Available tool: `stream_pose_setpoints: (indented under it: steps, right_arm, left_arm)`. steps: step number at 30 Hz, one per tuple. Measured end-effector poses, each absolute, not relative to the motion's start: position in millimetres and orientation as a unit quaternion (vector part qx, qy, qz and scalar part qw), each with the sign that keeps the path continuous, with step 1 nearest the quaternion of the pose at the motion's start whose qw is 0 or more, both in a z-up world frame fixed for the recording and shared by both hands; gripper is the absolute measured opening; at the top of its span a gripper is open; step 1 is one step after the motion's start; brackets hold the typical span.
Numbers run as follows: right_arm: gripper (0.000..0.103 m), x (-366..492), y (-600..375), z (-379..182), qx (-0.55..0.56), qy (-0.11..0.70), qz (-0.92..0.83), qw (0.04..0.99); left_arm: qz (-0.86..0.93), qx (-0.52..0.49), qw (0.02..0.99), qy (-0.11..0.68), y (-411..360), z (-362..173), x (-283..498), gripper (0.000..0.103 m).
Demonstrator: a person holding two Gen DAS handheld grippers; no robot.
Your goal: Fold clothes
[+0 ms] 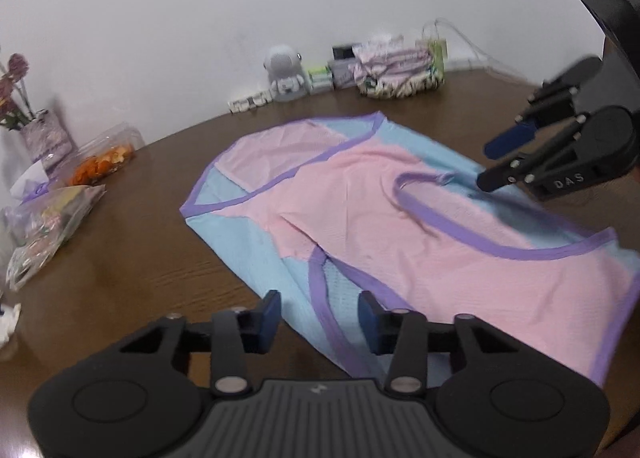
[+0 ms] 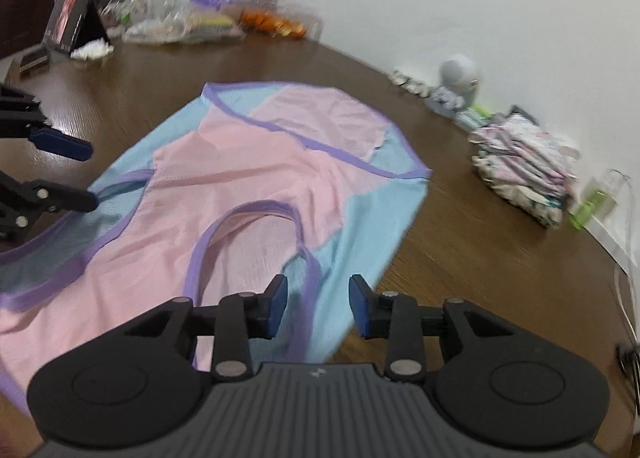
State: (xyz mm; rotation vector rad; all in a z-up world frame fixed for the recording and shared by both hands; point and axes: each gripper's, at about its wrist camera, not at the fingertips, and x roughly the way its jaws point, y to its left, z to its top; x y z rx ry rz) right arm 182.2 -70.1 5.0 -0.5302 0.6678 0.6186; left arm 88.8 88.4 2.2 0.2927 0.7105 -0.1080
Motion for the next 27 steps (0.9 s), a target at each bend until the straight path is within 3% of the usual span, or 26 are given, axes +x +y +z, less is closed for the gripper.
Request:
stream_pose_setpoints:
  steps: [4,5,7,27]
  right_arm:
    - [0.028,198,-54,-5,-0.285,0.327,0.293,0.852]
    - [0.024,201,-54,-7,-0.287,0.329,0.293,0.851]
    - [0.006,204,-54,-8,-0.288,0.334,0.293,0.848]
    - [0.003,215,-114,-1,-0.229,0.333,0.277,0.872]
  left_arm:
    - [-0.065,0.157,0.919,0.357,88,-6,105,0.028]
    - [-0.065,0.160,0.917,0.359,89,-7,107,0.017]
    - [-0.063,0.172,0.914,0.362,88,-8,110,0.003]
    - [-0.020,0.145,0.921,0.360,130,0,95,0.002]
